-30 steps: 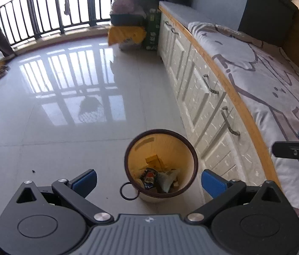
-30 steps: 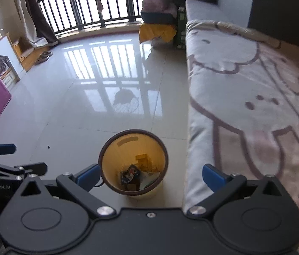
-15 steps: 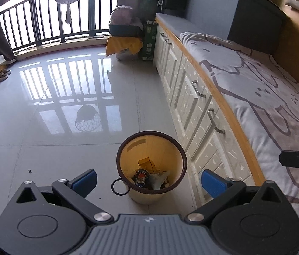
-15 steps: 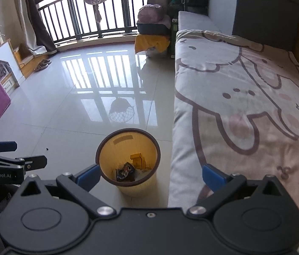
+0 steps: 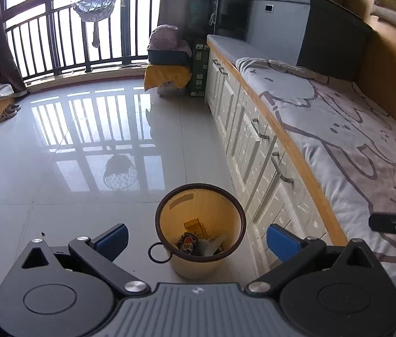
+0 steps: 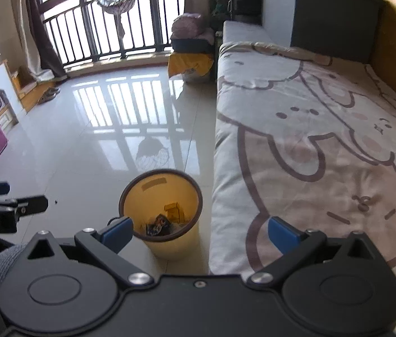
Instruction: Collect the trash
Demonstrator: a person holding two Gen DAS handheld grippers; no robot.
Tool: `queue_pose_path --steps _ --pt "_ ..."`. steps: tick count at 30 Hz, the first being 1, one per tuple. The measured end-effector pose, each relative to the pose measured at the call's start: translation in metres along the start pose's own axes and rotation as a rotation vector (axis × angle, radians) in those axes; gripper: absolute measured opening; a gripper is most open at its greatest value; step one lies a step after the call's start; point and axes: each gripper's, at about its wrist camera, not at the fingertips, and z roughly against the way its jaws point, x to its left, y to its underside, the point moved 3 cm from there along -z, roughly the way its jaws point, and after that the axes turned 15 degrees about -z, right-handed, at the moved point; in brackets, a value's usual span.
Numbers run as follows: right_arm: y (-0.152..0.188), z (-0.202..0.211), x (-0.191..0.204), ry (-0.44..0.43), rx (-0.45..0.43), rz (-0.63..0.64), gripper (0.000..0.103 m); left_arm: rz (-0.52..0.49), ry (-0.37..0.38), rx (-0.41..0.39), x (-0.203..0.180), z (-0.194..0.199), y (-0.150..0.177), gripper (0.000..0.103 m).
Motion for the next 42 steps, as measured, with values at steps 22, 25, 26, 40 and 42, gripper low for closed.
queue_pose_path --steps 22,25,26,40,42 --pt "0.006 0.009 -0.001 0.008 -0.104 -0.011 0.103 -0.004 -0.016 -0.048 -0.001 0.010 0.008 0.103" --pt "0.006 0.009 -0.001 0.008 -0.106 -0.011 0.103 -0.005 -0.017 -0.049 -0.002 0.010 0.008 0.103" --pt "0.006 0.009 -0.001 0.008 -0.105 -0.011 0.103 -0.006 -0.017 -0.049 -0.002 0.010 0.008 0.103" --pt "0.007 0.009 -0.001 0.005 -0.104 -0.016 0.103 -0.013 -0.025 -0.050 -0.001 0.013 0.007 0.103" --pt "0.007 0.009 -0.001 0.005 -0.104 -0.016 0.103 -0.016 -0.027 -0.050 0.000 0.013 0.008 0.103"
